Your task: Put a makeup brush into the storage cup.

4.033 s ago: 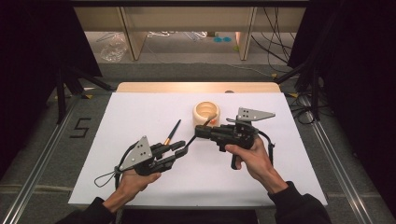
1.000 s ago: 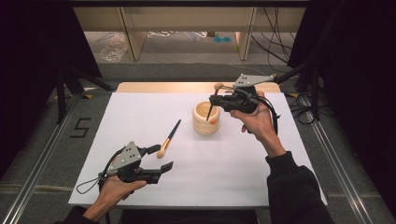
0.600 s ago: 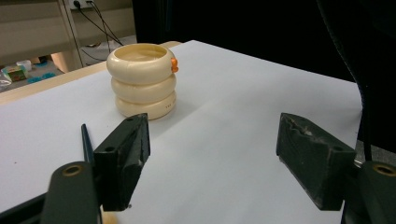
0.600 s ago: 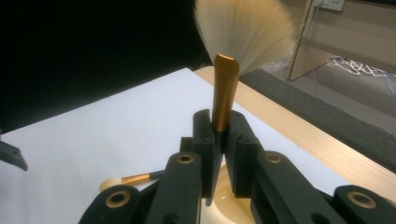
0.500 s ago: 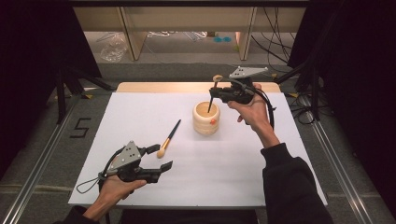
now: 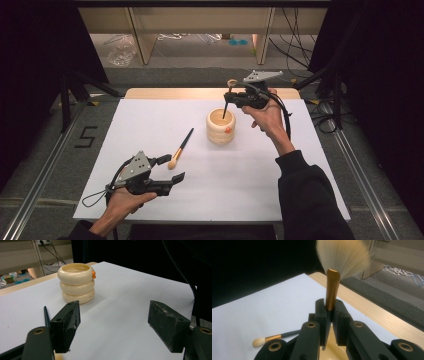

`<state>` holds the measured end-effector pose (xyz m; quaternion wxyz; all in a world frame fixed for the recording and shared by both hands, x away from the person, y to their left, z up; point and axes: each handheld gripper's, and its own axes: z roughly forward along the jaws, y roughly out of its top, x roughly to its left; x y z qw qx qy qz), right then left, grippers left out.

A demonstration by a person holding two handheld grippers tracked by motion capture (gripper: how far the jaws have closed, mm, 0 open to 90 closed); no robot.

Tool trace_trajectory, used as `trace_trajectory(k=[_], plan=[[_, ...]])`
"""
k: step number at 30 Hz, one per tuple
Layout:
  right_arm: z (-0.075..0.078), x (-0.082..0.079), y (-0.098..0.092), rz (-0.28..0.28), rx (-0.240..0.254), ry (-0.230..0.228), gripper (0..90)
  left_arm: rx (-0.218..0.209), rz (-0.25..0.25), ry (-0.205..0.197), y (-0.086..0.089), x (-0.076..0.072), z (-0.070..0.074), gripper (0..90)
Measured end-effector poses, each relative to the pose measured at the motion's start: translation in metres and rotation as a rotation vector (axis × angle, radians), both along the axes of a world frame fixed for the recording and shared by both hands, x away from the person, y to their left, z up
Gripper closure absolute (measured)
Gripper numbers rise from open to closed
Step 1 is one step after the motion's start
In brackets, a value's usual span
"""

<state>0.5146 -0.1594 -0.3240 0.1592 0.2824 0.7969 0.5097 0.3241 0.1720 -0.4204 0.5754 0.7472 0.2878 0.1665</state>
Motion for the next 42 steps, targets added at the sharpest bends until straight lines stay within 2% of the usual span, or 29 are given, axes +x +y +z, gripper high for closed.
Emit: trace_trajectory(k=[2, 3, 4, 5, 6, 7, 9, 11, 12, 13, 15, 18, 24, 27, 42], plan=[[-0.003, 0.002, 0.001, -0.012, -0.002, -0.001, 84.6, -0.002, 0.002, 0.002, 0.000, 0.000, 0.000, 26.2], [-0.004, 0.004, 0.001, -0.011, -0.006, 0.002, 84.5, 0.017, 0.002, -0.035, 0.002, 0.002, 0.001, 26.2], [-0.005, 0.004, 0.000, -0.010, -0.006, 0.017, 84.5, 0.018, 0.005, -0.035, 0.002, 0.002, 0.001, 26.2], [-0.006, 0.006, 0.000, -0.015, -0.005, 0.001, 84.5, 0.018, 0.005, -0.035, 0.002, 0.002, 0.001, 26.1], [-0.007, 0.007, 0.001, -0.016, -0.005, 0.003, 84.5, 0.008, 0.007, -0.019, 0.001, 0.001, 0.000, 26.1], [-0.007, 0.007, 0.001, -0.016, -0.005, 0.003, 84.5, 0.014, 0.013, -0.028, 0.001, 0.002, 0.001, 26.1], [-0.010, 0.010, 0.002, -0.016, -0.016, 0.011, 84.5, 0.001, 0.011, -0.008, 0.000, 0.001, 0.000, 26.0], [-0.012, 0.010, 0.004, -0.016, -0.015, 0.011, 84.5, 0.004, 0.010, -0.006, 0.001, 0.000, 0.000, 26.0], [-0.016, 0.012, 0.005, -0.017, -0.013, 0.012, 84.5, 0.013, 0.005, -0.037, 0.002, 0.002, 0.001, 25.8], [-0.018, 0.013, 0.005, -0.015, -0.016, 0.015, 84.5, 0.013, 0.005, -0.037, 0.002, 0.002, 0.001, 25.6], [-0.022, 0.013, 0.005, -0.019, -0.021, 0.025, 84.5, -0.004, 0.017, -0.007, 0.001, 0.001, 0.000, 25.1], [-0.028, 0.014, 0.005, -0.024, -0.020, 0.025, 84.5, -0.002, 0.016, 0.006, 0.001, 0.000, 0.000, 24.7], [-0.034, 0.015, 0.005, -0.021, -0.020, 0.035, 84.5, -0.005, 0.020, 0.008, 0.001, 0.000, 0.000, 23.6], [-0.039, 0.015, 0.006, -0.024, -0.022, 0.039, 84.5, -0.002, 0.016, -0.011, 0.002, 0.001, 0.001, 23.5], [-0.057, 0.015, 0.007, -0.027, -0.038, 0.053, 84.2, -0.001, 0.013, 0.000, 0.000, 0.001, 0.000, 23.5]])
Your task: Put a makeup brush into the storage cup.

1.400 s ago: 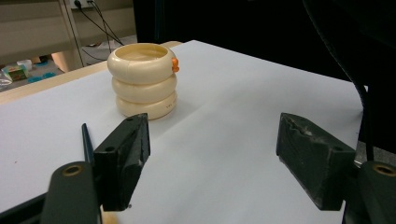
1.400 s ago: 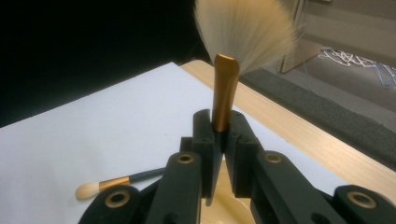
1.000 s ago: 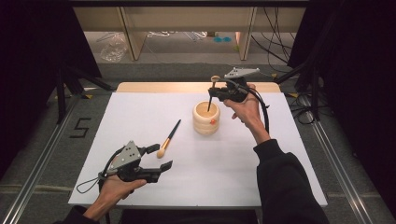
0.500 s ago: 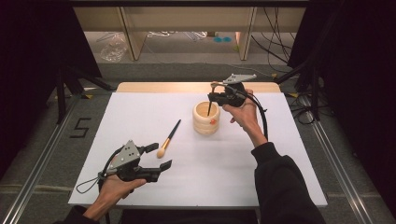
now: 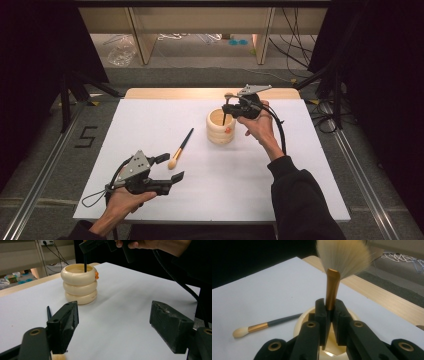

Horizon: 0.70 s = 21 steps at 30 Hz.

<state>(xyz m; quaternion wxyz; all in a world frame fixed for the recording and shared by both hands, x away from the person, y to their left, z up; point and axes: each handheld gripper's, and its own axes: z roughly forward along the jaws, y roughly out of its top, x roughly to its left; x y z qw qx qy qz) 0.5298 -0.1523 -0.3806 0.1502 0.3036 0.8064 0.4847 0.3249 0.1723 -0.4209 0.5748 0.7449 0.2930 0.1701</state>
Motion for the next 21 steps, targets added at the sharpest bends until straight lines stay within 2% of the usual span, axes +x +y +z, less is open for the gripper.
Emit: trace_trajectory(k=[5, 8, 12, 13, 14, 15, 16, 17, 21], plan=[[-0.0019, 0.0001, 0.0017, 0.001, -0.004, -0.002, 84.0, 0.004, 0.000, -0.008, 0.0013, 0.0009, 0.0005, 23.5], [-0.0043, 0.0003, 0.0022, 0.002, -0.011, 0.013, 81.8, 0.000, 0.002, -0.006, 0.0014, 0.0010, 0.0005, 23.6], [-0.0057, -0.0001, 0.0030, -0.002, -0.012, 0.009, 79.2, -0.001, 0.003, -0.004, 0.0011, 0.0008, 0.0005, 23.6], [-0.0062, -0.0002, 0.0027, -0.004, -0.021, 0.010, 74.6, 0.000, 0.002, -0.005, 0.0013, 0.0009, 0.0005, 23.6], [-0.0068, -0.0010, 0.0020, -0.029, -0.020, 0.016, 64.3, 0.001, 0.003, -0.006, 0.0016, 0.0011, 0.0006, 23.6], [-0.0063, -0.0016, 0.0005, -0.031, -0.020, 0.011, 60.4, 0.001, 0.003, -0.006, 0.0017, 0.0012, 0.0007, 23.6], [-0.0063, -0.0016, 0.0005, -0.031, -0.020, 0.011, 60.4, 0.001, 0.003, -0.006, 0.0017, 0.0012, 0.0007, 23.6], [-0.0051, -0.0033, -0.0015, -0.053, -0.018, 0.011, 51.1, -0.004, 0.004, -0.002, 0.0015, 0.0008, 0.0007, 23.6], [-0.0035, -0.0075, -0.0066, -0.065, -0.028, 0.002, 42.6, 0.001, 0.005, -0.007, 0.0016, 0.0012, 0.0008, 23.7]])
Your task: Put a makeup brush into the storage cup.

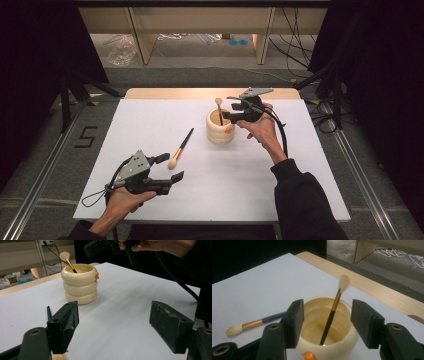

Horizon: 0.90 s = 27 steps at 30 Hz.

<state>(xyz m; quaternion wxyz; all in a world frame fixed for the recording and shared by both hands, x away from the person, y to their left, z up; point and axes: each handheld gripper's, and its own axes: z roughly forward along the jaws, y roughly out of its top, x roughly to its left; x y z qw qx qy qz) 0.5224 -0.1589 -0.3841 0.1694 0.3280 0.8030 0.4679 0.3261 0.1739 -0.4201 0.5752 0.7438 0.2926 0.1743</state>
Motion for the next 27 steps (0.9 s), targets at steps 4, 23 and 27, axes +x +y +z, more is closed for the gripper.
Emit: trace_trajectory(k=[4, 23, 27], plan=[[0.001, -0.005, -0.005, -0.011, -0.008, -0.010, 37.2, -0.004, 0.004, 0.004, 0.000, 0.000, 0.000, 23.7], [0.010, -0.034, -0.021, -0.055, -0.011, -0.049, 19.9, -0.002, 0.030, 0.005, 0.005, 0.006, -0.001, 23.5], [0.009, -0.040, -0.024, -0.059, -0.016, -0.050, 19.6, -0.003, 0.039, 0.008, 0.006, 0.008, -0.001, 23.4]])
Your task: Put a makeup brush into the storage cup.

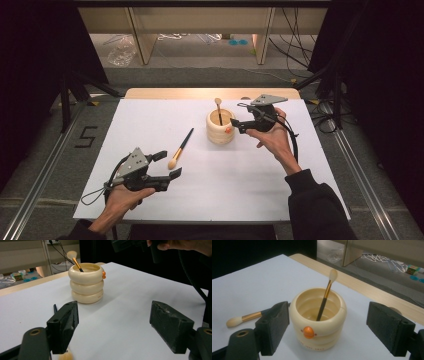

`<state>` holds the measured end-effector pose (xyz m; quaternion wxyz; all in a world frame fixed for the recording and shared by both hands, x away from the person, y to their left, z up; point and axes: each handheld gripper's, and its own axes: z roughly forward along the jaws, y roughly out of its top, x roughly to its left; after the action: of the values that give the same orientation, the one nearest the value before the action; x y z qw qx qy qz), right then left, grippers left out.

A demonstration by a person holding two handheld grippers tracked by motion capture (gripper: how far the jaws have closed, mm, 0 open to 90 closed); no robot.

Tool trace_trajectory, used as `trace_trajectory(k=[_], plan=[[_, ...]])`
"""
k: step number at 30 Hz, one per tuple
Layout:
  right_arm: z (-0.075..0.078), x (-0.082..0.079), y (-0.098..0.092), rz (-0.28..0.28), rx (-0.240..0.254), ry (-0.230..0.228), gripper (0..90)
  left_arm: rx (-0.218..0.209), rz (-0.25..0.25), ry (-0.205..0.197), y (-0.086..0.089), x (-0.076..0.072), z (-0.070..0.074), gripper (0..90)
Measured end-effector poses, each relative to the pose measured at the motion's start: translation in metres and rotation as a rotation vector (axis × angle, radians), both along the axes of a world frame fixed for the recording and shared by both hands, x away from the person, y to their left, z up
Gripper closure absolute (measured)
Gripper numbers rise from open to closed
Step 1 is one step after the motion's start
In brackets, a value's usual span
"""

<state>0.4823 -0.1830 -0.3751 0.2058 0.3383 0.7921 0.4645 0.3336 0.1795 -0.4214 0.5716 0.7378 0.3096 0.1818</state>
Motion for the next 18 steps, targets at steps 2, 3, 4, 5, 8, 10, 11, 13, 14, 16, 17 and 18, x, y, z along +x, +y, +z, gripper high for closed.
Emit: trace_trajectory(k=[2, 3, 4, 5, 8, 10, 11, 13, 14, 16, 17, 18], plan=[[0.000, -0.004, -0.003, -0.006, -0.005, 0.000, 19.3, -0.005, 0.009, 0.008, 0.000, 0.001, -0.001, 23.3], [-0.001, -0.006, -0.004, -0.004, -0.004, 0.002, 19.2, 0.003, 0.005, 0.000, 0.001, 0.002, 0.000, 23.3], [-0.002, -0.010, -0.006, -0.006, -0.003, 0.002, 19.2, 0.003, 0.008, 0.001, 0.001, 0.003, -0.001, 23.2], [-0.002, -0.012, -0.008, -0.008, -0.009, 0.002, 19.2, 0.000, 0.015, 0.005, 0.001, 0.004, -0.001, 23.2], [-0.004, -0.019, -0.011, -0.008, -0.033, 0.003, 19.1, 0.006, 0.022, 0.007, 0.002, 0.006, -0.001, 23.2], [-0.005, -0.022, -0.012, -0.014, -0.042, -0.003, 19.3, 0.009, 0.023, 0.004, 0.002, 0.006, -0.001, 23.2], [-0.006, -0.026, -0.013, -0.008, -0.049, -0.011, 19.3, 0.000, 0.030, 0.013, 0.002, 0.006, -0.001, 23.2], [-0.007, -0.031, -0.015, -0.007, -0.046, -0.002, 19.3, 0.002, 0.034, 0.016, 0.002, 0.008, -0.001, 23.2], [-0.007, -0.032, -0.015, -0.006, -0.047, -0.015, 19.3, 0.010, 0.033, 0.010, 0.003, 0.009, -0.001, 23.2], [-0.007, -0.035, -0.018, 0.001, -0.042, -0.025, 19.7, 0.022, 0.037, 0.011, 0.004, 0.011, -0.002, 23.2], [-0.008, -0.038, -0.018, -0.006, -0.038, -0.028, 19.6, 0.018, 0.048, 0.021, 0.003, 0.012, -0.002, 23.2], [-0.007, -0.040, -0.019, -0.003, -0.043, -0.022, 19.6, 0.022, 0.046, 0.018, 0.003, 0.013, -0.003, 23.2]])
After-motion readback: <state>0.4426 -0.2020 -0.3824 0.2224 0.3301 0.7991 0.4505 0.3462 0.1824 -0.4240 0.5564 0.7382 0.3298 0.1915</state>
